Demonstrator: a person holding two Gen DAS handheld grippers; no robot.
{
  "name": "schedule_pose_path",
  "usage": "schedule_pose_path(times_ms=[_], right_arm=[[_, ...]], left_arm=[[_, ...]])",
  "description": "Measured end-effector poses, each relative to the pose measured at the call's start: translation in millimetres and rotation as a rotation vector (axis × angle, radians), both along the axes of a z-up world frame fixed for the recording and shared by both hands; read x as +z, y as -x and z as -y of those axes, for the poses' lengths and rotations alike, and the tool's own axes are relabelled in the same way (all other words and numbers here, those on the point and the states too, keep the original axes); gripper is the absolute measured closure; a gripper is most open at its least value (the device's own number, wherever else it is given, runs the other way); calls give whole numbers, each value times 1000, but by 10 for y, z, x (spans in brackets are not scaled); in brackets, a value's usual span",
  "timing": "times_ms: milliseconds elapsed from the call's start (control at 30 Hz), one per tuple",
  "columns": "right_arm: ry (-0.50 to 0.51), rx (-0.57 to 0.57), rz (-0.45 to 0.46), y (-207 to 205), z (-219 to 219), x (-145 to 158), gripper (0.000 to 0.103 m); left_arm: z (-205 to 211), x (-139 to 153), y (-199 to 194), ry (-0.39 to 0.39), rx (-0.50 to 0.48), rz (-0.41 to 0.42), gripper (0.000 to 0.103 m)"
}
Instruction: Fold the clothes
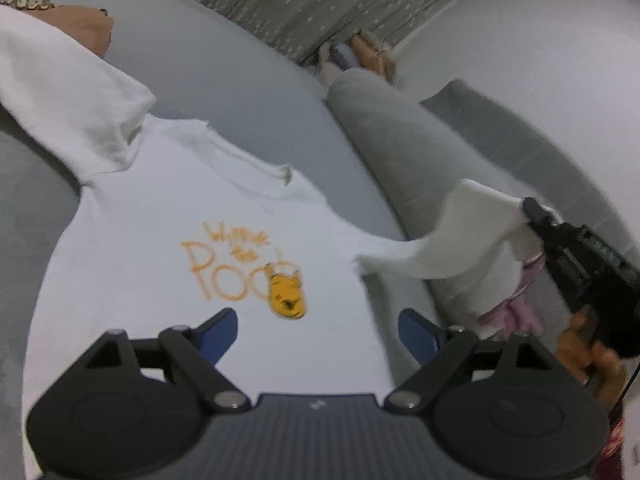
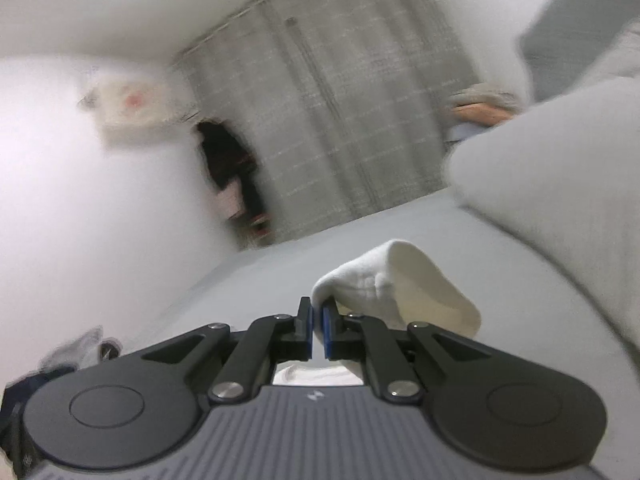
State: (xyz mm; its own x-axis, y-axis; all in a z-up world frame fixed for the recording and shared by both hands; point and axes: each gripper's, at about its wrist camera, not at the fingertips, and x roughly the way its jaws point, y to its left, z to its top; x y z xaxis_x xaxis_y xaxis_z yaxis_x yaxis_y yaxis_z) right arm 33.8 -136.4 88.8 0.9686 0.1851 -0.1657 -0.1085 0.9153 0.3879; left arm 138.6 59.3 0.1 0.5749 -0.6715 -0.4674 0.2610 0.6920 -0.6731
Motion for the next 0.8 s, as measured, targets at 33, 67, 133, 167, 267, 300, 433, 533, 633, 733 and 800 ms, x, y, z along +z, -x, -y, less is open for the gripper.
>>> schedule_pose_path(times_ms=[33,67,133,167,267,300,433,533,633,733,800], right_arm=[[17,40,-2,-26,-110,24,97],[35,78,-12,-49,-215,14,97],[79,145,-37,-85,-415,-29,97],[106,172,-52,-98,-510,-60,97],[189,256,-113,-143,-783,-214,97],[217,284,-136,-158,-873,-276,97],[349,392,-257,-144,-1180,-663,97],[475,475,-352,-77,-1409,-1007,97],[589,525,-419,19,-1576,-1257,93],[687,525,-394,118,-1651,-1266,87],[730,534,-368,194,-1689,-1225,61]], left_arm=[[-35,-4,-3,16,4,1,14],[-70,-7,-7,32,8,2,14],[-146,-29,-11,60,20,-2,14],[-188,-50,-11,71,31,-9,14],[-326,-160,-9,107,70,-50,14],[-375,-202,-1,119,83,-64,14],[-530,-380,22,141,124,-116,14],[-579,-505,51,153,133,-153,14],[-578,-609,52,158,127,-192,14],[-579,-666,61,159,121,-220,14],[-602,-688,74,166,119,-225,14]])
